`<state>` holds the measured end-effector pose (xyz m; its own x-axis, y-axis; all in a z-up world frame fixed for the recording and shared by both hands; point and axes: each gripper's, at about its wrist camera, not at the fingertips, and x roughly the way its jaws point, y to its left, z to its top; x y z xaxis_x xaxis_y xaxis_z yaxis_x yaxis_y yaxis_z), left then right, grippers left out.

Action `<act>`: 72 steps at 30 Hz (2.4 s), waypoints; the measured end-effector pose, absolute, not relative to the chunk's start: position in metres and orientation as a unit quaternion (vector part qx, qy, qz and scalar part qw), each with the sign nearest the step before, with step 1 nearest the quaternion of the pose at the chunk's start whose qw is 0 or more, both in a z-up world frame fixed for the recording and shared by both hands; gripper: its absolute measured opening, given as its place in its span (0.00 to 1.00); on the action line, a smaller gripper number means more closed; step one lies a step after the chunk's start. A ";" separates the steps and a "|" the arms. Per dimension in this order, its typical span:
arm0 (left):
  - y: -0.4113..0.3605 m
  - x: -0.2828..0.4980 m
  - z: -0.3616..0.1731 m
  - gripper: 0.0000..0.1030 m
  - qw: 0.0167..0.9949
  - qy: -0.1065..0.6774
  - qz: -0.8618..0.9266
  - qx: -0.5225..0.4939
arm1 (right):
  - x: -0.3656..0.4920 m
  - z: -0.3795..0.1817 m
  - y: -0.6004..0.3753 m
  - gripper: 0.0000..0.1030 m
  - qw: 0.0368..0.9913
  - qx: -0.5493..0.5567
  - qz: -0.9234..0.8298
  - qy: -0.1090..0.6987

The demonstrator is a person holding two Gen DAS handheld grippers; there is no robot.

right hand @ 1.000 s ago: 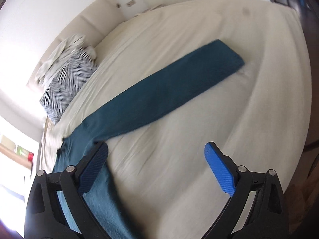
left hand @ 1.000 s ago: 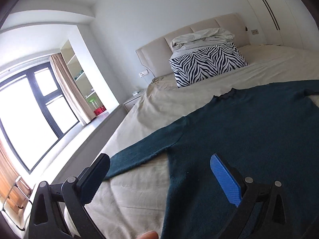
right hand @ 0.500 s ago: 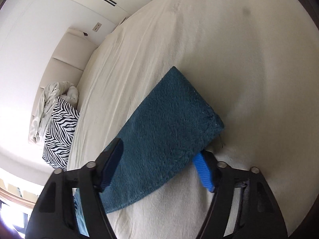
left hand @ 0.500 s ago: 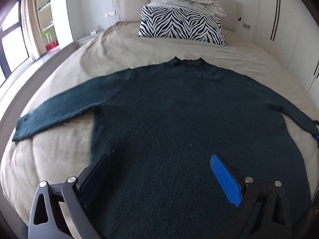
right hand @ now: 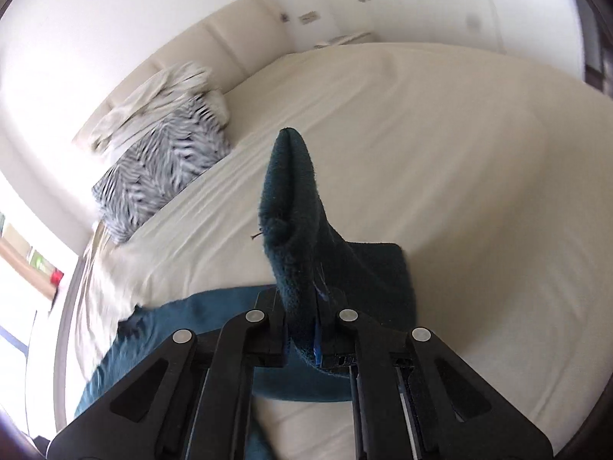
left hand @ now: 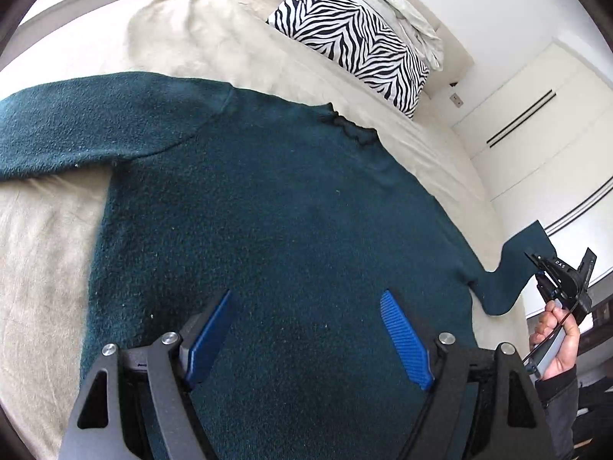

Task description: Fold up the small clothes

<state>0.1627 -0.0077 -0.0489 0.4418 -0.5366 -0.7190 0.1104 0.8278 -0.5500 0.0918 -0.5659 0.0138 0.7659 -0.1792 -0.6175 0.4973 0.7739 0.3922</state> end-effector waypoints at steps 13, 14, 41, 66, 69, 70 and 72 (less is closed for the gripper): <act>0.029 0.189 -0.065 0.87 0.795 0.489 -0.210 -0.291 | 0.207 -0.103 -0.244 0.32 0.868 0.226 0.057 0.438; 0.025 0.193 -0.065 0.89 0.795 0.489 -0.211 -0.290 | 0.204 -0.112 -0.241 0.40 0.858 0.243 0.073 0.446; -0.050 0.294 -0.039 0.08 0.843 0.463 -0.192 -0.196 | 0.052 -0.140 -0.445 0.56 0.784 0.542 0.034 0.299; -0.025 0.305 -0.094 0.12 0.859 0.439 -0.173 -0.197 | 0.047 -0.131 -0.502 0.56 0.774 0.581 -0.057 0.245; -0.023 0.303 -0.097 0.13 0.861 0.431 -0.178 -0.204 | 0.049 -0.100 -0.501 0.57 0.805 0.539 -0.051 0.240; -0.023 0.303 -0.097 0.13 0.861 0.431 -0.178 -0.203 | 0.056 -0.091 -0.503 0.57 0.812 0.530 -0.039 0.242; -0.023 0.302 -0.098 0.13 0.862 0.428 -0.179 -0.203 | 0.087 -0.082 -0.505 0.57 0.815 0.514 0.001 0.269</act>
